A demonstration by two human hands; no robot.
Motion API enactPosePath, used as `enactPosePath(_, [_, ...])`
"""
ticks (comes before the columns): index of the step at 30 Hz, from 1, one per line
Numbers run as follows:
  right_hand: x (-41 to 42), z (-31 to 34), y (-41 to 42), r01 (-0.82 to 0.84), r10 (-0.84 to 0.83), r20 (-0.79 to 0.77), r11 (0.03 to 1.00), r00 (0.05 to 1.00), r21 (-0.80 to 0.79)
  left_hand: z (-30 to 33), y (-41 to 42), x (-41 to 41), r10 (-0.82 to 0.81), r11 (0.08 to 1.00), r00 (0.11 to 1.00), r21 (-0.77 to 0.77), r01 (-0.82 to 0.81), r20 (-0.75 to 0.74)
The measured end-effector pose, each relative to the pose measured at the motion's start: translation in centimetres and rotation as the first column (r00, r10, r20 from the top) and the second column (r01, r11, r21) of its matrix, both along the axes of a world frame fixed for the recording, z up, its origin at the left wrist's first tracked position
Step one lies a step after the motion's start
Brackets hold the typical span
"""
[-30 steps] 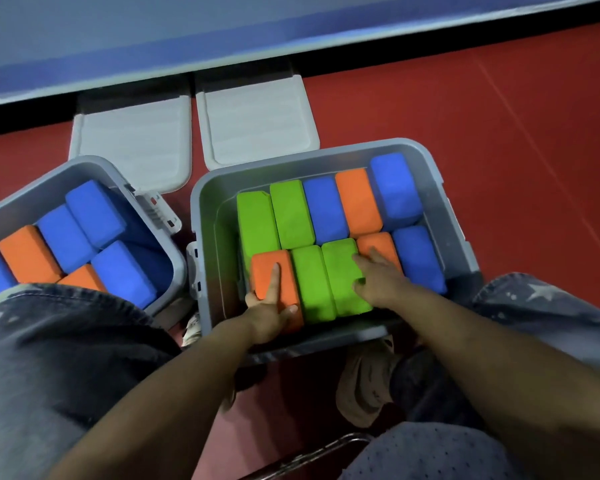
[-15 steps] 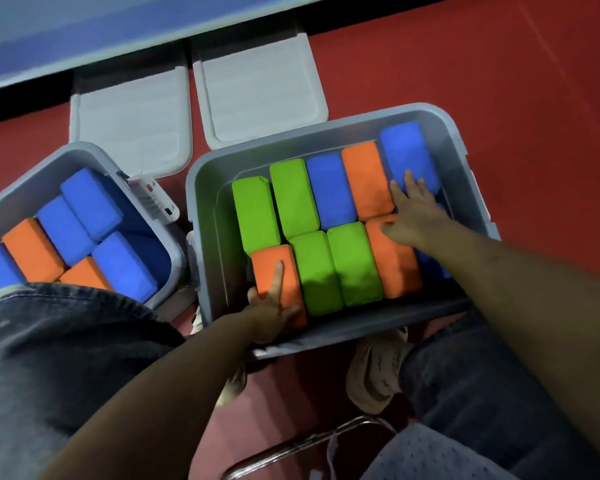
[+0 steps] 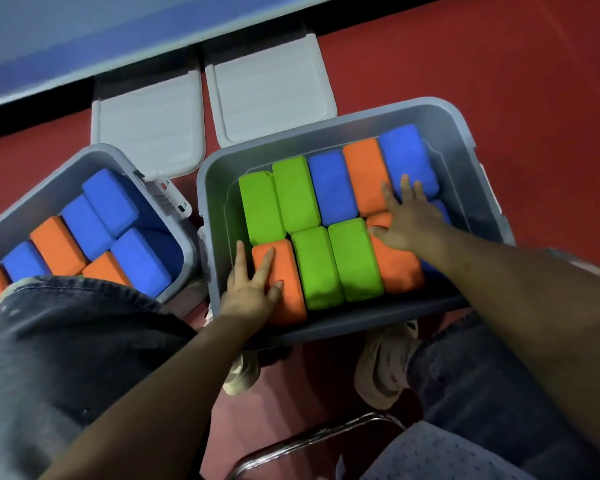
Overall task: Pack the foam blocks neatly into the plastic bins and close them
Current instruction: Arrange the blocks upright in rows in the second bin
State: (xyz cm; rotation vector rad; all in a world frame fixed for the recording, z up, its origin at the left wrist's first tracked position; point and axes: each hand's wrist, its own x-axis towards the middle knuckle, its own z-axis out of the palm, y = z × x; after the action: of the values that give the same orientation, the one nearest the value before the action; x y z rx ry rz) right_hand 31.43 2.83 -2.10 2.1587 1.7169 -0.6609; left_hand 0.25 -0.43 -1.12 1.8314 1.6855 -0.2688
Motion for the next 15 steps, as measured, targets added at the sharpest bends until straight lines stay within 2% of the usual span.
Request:
enactPosePath(2, [0.8,-0.2,0.5,0.025,-0.025,-0.016,1.000,1.000,0.008,0.0,0.4,0.4,0.019,0.995,1.000,0.101,-0.019,-0.006])
enactPosePath(3, [1.4,-0.2,0.7,0.036,-0.036,-0.024,0.999,0.999,-0.002,0.0,1.0,0.6,-0.009,0.997,0.999,0.083,0.011,-0.032])
enactPosePath(7, [2.6,-0.2,1.3,0.091,-0.093,-0.030,0.994,0.995,-0.055,0.4,4.1,1.6,-0.135,0.979,0.987,-0.166,0.120,-0.082])
enactPosePath(11, [4.0,0.3,2.4,0.135,-0.142,-0.027,0.976,0.990,-0.171,0.9,5.8,1.2,-0.246,0.946,0.958,-0.252,0.204,-0.147])
enactPosePath(12, [3.8,0.9,2.9,0.137,-0.152,-0.049,0.965,0.987,-0.222,1.3,6.2,1.2,-0.238,0.938,0.964,-0.286,0.197,-0.118])
enactPosePath(13, [3.3,1.8,3.4,0.132,-0.160,-0.085,0.954,0.983,-0.268,1.9,6.7,1.4,-0.170,0.928,0.984,-0.344,0.145,-0.044])
enactPosePath(14, [2.7,2.8,4.0,0.148,-0.192,-0.133,0.946,0.972,-0.287,2.6,7.2,1.7,-0.019,0.913,0.998,-0.407,0.040,0.055])
enactPosePath(15, [1.9,3.8,4.9,0.177,-0.232,-0.187,0.946,0.955,-0.270,3.6,8.1,2.1,0.165,0.891,0.976,-0.445,-0.086,0.142])
